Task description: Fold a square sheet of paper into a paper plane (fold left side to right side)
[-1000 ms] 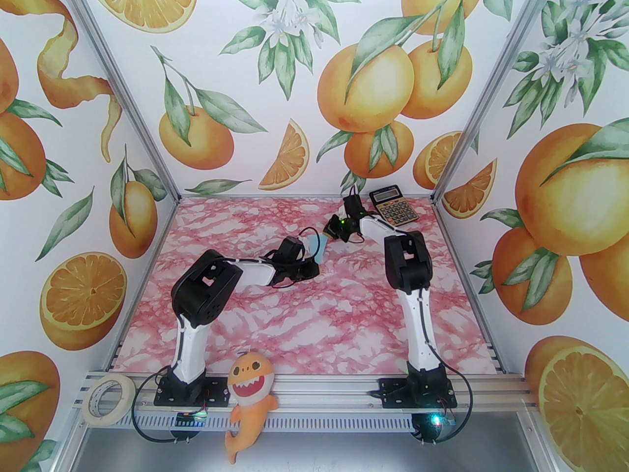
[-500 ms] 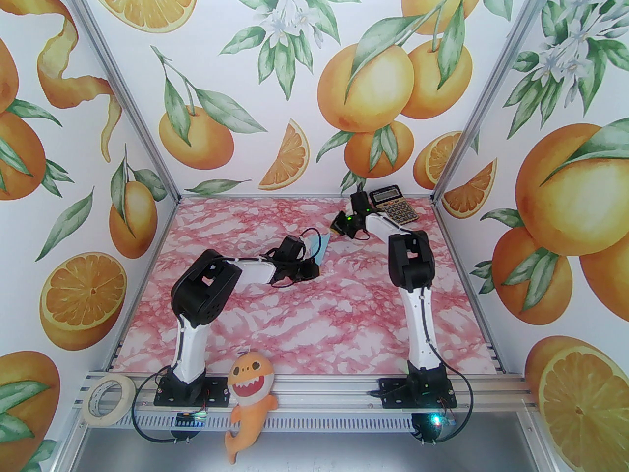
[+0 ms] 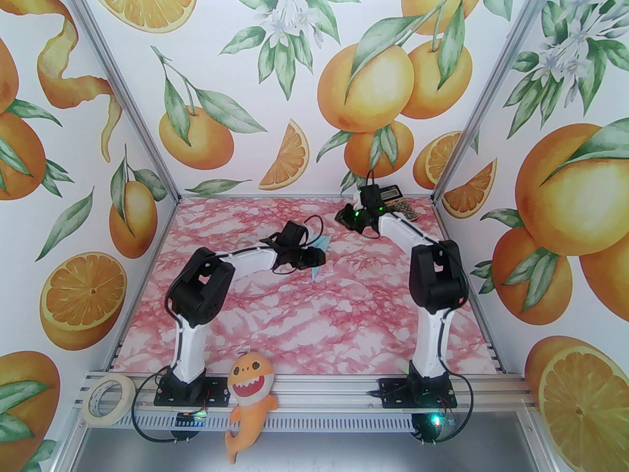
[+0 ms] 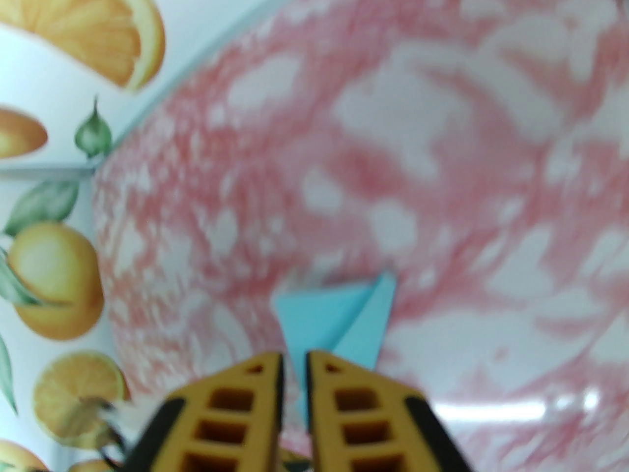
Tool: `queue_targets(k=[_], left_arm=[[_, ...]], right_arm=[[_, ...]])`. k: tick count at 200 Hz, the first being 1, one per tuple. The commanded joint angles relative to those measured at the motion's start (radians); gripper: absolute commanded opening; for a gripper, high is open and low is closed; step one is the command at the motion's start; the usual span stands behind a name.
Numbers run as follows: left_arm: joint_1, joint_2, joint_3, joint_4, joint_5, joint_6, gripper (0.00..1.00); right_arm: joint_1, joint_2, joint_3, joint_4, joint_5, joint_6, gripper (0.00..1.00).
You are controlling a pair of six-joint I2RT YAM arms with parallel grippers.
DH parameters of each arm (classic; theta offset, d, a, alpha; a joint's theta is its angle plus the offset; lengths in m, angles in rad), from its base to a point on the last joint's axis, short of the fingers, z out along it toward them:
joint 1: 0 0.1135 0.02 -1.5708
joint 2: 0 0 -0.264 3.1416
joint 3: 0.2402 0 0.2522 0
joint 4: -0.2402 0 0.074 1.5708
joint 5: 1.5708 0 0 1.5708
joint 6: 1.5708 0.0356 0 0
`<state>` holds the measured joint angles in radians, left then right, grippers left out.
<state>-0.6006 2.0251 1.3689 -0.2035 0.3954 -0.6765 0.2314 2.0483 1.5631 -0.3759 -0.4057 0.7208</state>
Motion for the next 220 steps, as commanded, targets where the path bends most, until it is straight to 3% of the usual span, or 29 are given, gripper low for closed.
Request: queue_targets(k=[1,28,74,96,124,220], left_arm=[[0.049,-0.088,0.023,-0.066,-0.012,0.028,0.52],[0.101,-0.113,-0.005,-0.096,-0.042,0.056,0.53],[0.148,-0.083,-0.025,-0.085,-0.043,0.100,0.50],[0.147,-0.034,0.010,-0.091,-0.026,0.114,0.49],[0.142,0.005,0.013,-0.060,-0.010,0.097,0.49],[0.107,0.059,0.072,-0.128,-0.038,0.140,0.52]], right_arm=[[0.018,-0.036,-0.077,0.009,0.037,-0.021,0.28],[0.048,-0.062,-0.132,0.003,0.051,-0.024,0.38],[0.104,-0.068,-0.172,-0.003,0.038,-0.026,0.33],[0.122,-0.065,-0.166,-0.023,0.037,-0.029,0.40],[0.147,-0.057,-0.122,-0.105,0.103,-0.045,0.49],[0.169,0.098,0.092,-0.300,0.187,-0.148,0.50]])
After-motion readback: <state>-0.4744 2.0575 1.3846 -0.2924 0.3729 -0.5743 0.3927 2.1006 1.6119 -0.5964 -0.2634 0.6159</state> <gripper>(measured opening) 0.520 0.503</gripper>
